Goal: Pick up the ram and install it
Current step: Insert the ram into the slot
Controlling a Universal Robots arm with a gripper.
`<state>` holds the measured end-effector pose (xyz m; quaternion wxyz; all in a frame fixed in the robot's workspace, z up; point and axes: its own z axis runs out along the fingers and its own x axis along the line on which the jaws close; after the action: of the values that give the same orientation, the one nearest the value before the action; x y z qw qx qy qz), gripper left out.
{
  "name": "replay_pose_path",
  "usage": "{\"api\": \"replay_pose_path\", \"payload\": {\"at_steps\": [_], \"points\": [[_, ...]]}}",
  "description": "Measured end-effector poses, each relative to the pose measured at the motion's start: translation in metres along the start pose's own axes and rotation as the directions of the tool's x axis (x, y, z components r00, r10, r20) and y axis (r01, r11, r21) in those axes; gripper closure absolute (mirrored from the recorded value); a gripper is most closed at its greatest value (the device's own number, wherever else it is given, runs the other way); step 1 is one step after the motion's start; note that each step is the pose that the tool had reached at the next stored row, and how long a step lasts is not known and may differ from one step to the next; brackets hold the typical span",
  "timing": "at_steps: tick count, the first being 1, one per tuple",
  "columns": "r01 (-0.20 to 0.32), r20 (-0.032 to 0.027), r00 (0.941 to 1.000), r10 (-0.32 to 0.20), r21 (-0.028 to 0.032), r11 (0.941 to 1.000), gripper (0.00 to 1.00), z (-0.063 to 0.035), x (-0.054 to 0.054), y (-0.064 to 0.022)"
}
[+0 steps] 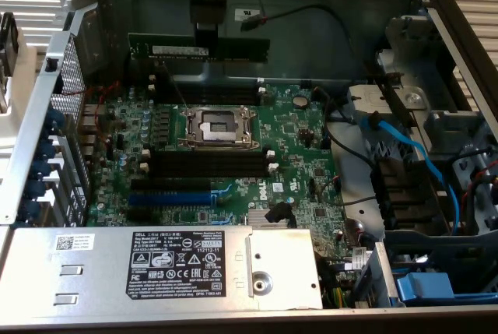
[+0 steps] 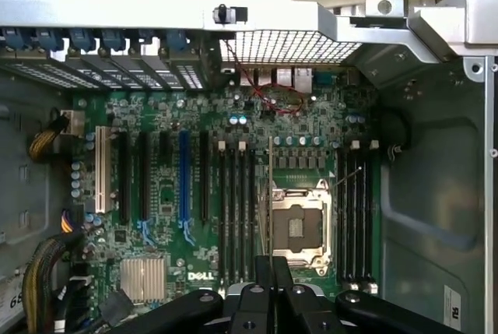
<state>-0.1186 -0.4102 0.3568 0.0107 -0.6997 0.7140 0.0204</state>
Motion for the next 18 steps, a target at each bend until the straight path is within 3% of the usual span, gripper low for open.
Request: {"api": "replay_pose_path", "payload": {"at_steps": [4, 9, 13, 14, 16, 18], "points": [[0.000, -0.0011, 1.0000, 0.000, 0.0002, 1.0000, 0.88, 0.0068, 0.002, -0.0074], [0.000, -0.0195, 0.9998, 0.000, 0.0009, 1.0000, 0.88, 0.0110, 0.002, -0.0076], [0.000, -0.0427, 0.9991, 0.001, 0.0046, 1.0000, 0.88, 0.0136, 0.001, -0.0084], [-0.001, -0.0569, 0.9984, 0.001, 0.0065, 1.0000, 0.88, 0.0145, -0.003, -0.0094], [0.000, -0.0698, 0.9976, 0.001, 0.0083, 1.0000, 0.88, 0.0155, -0.008, -0.0105], [0.000, -0.0735, 0.9973, 0.001, 0.0143, 0.9999, 0.88, 0.0169, -0.008, -0.0107]]}}
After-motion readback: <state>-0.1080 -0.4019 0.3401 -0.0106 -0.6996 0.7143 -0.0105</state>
